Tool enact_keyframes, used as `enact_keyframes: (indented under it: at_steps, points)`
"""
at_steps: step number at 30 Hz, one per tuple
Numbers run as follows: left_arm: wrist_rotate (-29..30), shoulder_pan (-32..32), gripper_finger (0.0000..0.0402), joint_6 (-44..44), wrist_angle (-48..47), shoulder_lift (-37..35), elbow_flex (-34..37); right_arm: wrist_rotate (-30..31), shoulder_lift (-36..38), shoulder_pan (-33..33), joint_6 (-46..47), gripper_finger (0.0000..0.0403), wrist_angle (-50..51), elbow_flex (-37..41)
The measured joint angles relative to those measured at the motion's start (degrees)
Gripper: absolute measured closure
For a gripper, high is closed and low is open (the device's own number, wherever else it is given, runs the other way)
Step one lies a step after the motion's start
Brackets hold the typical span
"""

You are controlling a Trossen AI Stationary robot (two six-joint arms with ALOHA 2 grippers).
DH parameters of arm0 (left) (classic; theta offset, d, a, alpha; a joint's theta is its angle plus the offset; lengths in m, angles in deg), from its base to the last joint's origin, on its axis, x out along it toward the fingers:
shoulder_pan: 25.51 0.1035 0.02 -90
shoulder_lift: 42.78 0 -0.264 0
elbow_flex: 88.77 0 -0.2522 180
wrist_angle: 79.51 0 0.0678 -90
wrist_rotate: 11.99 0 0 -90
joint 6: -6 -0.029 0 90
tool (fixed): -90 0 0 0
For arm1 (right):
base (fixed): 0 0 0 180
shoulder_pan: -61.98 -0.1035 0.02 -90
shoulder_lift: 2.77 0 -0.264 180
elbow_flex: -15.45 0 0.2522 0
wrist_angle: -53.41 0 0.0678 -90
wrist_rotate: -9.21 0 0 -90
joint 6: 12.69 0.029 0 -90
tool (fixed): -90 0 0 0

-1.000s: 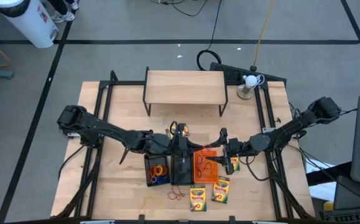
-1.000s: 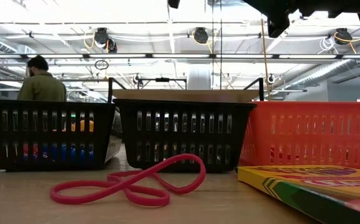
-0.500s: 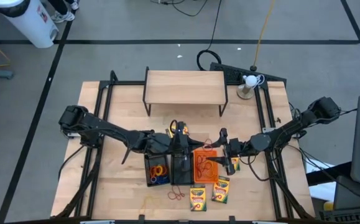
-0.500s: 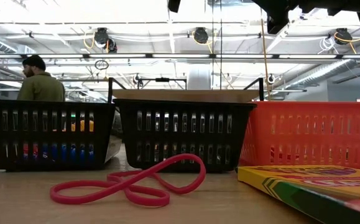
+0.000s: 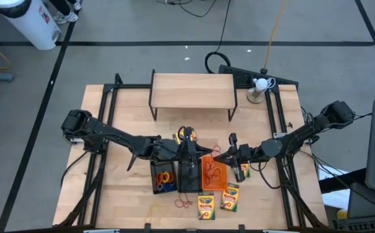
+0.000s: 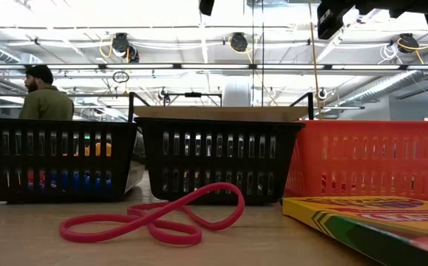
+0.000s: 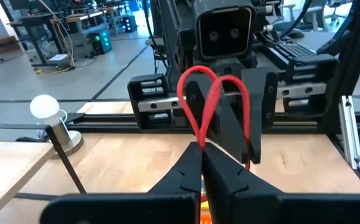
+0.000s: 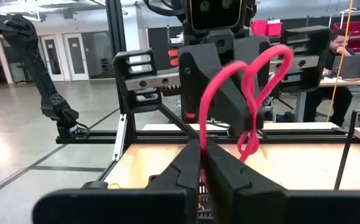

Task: Pick & Place Office Desk Supplies
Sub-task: Put the red rubber band into the orange bin

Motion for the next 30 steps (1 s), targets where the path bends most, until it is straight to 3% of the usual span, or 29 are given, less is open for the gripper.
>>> enact_keyframes:
  at_steps: [10, 23, 30]
  points:
    - [-6.43, 0.44, 0.033, -0.05, -3.04, -0.02, 0.0, 0.07, 0.0, 0.04, -0.2, 0.0401, -1.5, 0.0]
    - [-6.19, 3.06, 0.0171, -0.02, -4.97, -0.08, 0.0, 0.44, 0.0, 0.09, -1.78, 0.0402, -3.44, 0.0]
    - [-0.91, 4.22, 0.0133, -2.19, -16.13, -3.71, 0.02, 0.16, 0.5, 0.83, 0.61, 0.0402, -2.11, 0.0]
